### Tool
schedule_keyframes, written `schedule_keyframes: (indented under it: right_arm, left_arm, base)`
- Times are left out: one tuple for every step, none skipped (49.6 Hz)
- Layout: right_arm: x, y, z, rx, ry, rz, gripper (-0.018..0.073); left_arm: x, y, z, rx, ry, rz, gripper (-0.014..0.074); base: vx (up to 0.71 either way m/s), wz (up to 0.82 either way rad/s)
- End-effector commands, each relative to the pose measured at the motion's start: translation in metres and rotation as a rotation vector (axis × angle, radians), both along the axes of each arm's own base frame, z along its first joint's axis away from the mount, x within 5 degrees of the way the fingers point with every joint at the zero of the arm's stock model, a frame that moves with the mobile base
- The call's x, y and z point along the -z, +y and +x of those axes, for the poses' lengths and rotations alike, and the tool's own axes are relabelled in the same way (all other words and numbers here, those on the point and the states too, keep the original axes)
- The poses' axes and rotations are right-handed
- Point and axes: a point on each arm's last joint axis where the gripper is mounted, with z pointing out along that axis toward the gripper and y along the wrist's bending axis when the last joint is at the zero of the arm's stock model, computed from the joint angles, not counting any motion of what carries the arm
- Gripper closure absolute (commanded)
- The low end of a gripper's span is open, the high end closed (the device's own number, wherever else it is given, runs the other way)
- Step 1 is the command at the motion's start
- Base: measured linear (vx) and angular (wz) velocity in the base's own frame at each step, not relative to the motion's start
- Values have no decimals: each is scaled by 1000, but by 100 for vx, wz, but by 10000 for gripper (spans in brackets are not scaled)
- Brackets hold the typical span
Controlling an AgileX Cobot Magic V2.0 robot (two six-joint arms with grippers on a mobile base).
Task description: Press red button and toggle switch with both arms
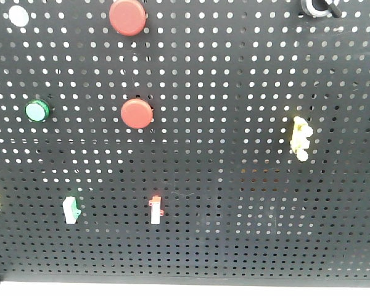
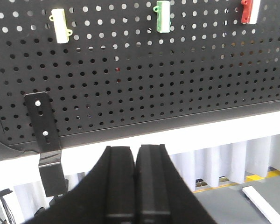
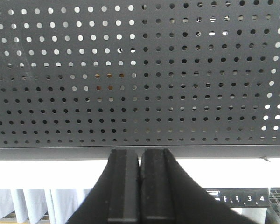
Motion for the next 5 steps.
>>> schedule_keyframes:
  right_arm:
    - [-4,0,-1,-1,-82,-11,562]
    - [-4,0,-1,-1,-82,-11,562]
    - [-4,0,-1,-1,-82,-11,562]
    - [-4,0,-1,-1,-82,-11,562]
    - [-4,0,-1,-1,-82,-11,562]
  left_arm:
    - [1,0,0,-5,-61,-30,594]
    - [1,0,0,-5,-61,-30,594]
    - [1,0,0,-5,-61,-30,594]
    - [1,0,0,-5,-61,-30,594]
    - [1,0,0,-5,-61,-30,594]
  base:
    - [0,0]
    - [0,0]
    - [0,0]
    - [0,0]
    - [0,0]
